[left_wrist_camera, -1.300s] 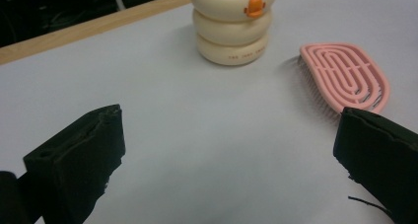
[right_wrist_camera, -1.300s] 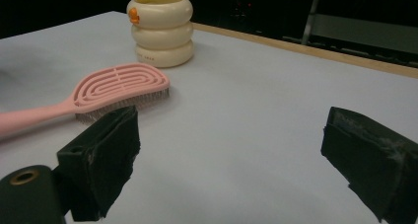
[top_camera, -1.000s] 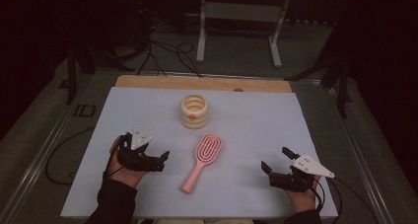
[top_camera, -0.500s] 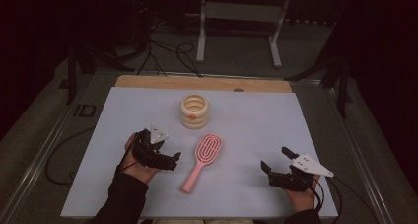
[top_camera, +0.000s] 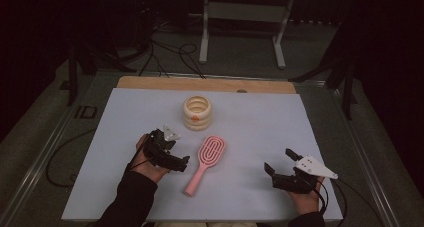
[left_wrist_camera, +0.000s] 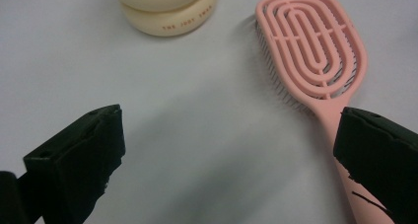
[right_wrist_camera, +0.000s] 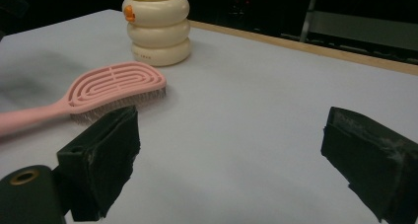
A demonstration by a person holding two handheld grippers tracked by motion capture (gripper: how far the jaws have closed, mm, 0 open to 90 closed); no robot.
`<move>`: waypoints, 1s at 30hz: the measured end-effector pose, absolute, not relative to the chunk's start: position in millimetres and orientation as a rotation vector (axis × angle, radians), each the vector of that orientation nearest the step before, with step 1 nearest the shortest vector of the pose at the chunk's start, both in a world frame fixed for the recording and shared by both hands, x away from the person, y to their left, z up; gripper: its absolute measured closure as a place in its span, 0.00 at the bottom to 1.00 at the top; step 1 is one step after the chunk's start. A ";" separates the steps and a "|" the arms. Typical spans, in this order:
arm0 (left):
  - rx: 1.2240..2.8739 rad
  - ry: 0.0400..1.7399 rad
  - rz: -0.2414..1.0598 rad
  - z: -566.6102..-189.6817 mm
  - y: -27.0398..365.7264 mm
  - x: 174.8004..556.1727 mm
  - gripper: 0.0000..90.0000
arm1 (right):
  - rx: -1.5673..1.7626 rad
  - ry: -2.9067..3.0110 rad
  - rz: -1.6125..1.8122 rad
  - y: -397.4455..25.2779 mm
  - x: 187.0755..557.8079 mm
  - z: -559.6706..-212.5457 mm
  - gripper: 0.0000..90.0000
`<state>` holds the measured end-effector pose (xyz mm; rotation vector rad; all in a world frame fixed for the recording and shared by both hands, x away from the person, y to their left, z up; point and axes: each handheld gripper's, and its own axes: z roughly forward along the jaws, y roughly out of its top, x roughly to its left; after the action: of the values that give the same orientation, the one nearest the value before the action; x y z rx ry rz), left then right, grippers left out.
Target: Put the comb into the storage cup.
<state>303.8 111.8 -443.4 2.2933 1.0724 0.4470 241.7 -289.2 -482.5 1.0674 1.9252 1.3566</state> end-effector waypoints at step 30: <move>2.414 1.090 0.340 -458.8 68.1 312.9 0.01 | 1.074 1.918 1.354 -291.5 241.7 -482.2 0.08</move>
<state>312.9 68.1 -458.8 2.4139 1.0901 0.3397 241.7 -291.5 -482.2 1.0739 1.9182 1.3539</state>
